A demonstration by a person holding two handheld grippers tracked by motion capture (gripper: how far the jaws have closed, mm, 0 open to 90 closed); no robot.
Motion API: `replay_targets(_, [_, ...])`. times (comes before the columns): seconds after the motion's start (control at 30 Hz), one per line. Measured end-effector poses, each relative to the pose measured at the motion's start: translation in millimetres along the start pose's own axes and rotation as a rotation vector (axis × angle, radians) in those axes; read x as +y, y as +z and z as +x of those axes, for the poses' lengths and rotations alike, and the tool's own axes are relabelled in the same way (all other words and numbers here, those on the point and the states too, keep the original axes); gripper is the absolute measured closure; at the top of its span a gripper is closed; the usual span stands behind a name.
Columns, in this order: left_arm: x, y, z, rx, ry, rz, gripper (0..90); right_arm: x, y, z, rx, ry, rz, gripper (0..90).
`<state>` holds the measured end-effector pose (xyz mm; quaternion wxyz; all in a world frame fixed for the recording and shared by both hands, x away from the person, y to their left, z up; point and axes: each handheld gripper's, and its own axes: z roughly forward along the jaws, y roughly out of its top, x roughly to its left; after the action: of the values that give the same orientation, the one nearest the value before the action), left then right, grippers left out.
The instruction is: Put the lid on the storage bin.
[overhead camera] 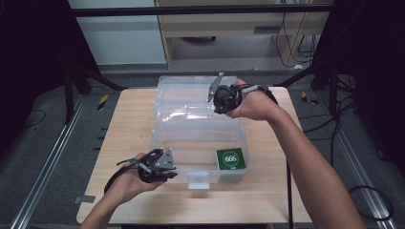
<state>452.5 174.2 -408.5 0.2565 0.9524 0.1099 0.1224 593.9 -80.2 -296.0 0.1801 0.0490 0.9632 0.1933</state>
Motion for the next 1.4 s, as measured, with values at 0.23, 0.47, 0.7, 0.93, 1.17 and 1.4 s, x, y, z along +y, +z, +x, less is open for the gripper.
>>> replay_targets(0.23, [-0.3,0.6,-1.7,0.010,-0.004,-0.003,75.4,1.5,-6.6,10.7,-0.014,-0.022,-0.002,89.0])
replay_targets(0.47, [-0.2,1.5,-3.7,0.023,-0.007,-0.005,75.0,-1.1,-11.4,20.2,-0.024,-0.027,-0.032,89.0])
replay_targets(0.7, [-0.8,1.7,-3.7,0.019,-0.013,-0.006,74.8,-0.7,-16.2,32.0,-0.043,-0.046,-0.035,89.0])
replay_targets(0.93, [-1.5,1.4,-4.5,0.018,-0.017,-0.009,74.2,-5.2,-20.4,42.3,-0.056,-0.046,-0.051,88.9])
replay_targets(1.17, [-2.9,1.2,-5.6,0.019,-0.027,-0.018,73.4,-8.9,-23.9,52.9,-0.073,-0.051,-0.071,88.8])
replay_targets(1.4, [-2.5,2.1,-7.1,0.024,-0.034,-0.022,73.0,-10.0,-26.1,62.7,-0.078,-0.055,-0.092,88.8])
